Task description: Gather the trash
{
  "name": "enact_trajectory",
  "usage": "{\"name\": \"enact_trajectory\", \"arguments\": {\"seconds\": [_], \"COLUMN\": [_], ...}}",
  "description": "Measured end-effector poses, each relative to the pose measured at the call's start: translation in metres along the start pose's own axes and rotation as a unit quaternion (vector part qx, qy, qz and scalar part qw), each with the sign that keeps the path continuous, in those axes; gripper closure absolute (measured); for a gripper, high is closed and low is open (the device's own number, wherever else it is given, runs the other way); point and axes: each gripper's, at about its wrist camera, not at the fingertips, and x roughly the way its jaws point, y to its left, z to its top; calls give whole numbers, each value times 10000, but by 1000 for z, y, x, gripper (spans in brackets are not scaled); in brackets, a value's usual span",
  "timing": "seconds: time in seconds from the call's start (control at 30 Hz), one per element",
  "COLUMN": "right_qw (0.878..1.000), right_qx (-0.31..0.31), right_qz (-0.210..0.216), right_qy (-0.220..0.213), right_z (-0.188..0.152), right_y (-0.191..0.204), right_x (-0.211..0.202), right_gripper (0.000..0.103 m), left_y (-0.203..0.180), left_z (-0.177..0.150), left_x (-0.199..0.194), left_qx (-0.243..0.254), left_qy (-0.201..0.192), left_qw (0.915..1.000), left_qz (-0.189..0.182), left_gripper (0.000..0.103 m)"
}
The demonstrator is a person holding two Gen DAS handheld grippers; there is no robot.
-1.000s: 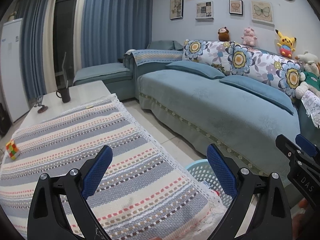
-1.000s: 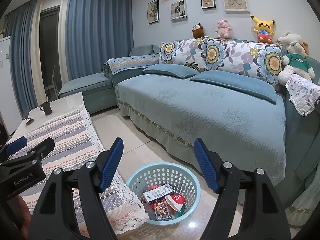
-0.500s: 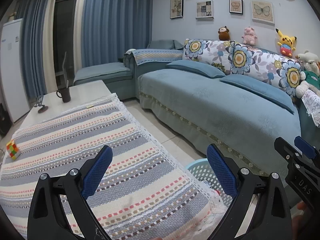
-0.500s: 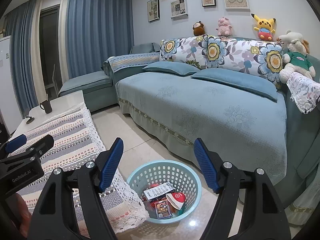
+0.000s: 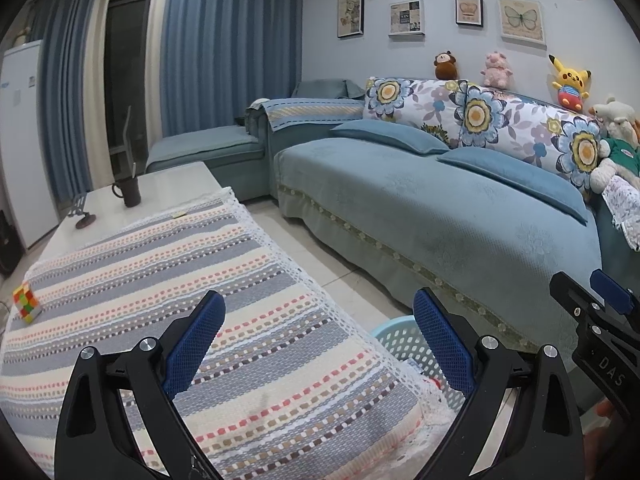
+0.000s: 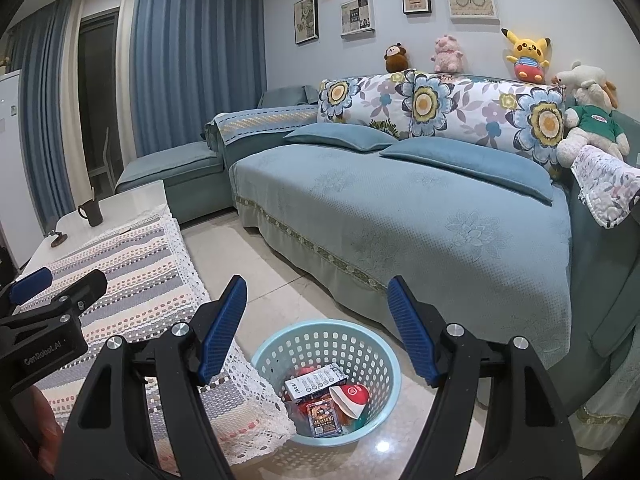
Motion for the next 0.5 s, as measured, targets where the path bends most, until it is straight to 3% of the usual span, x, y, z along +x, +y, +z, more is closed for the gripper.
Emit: {"name": "enact_trajectory", "arguments": {"seconds": [0.5], "right_qw": [10000], "right_qx": [3], "right_qz": [25], "right_qy": [63], "right_z": [0], "right_y": [-3], "right_x": [0], "right_gripper": [34], "left_y": [1], "left_z": [0], "left_x": [0], "left_qx": [-2], "left_qy": [-9], "left_qw": [10000], "left_qz": [9], "left_gripper": [11]}}
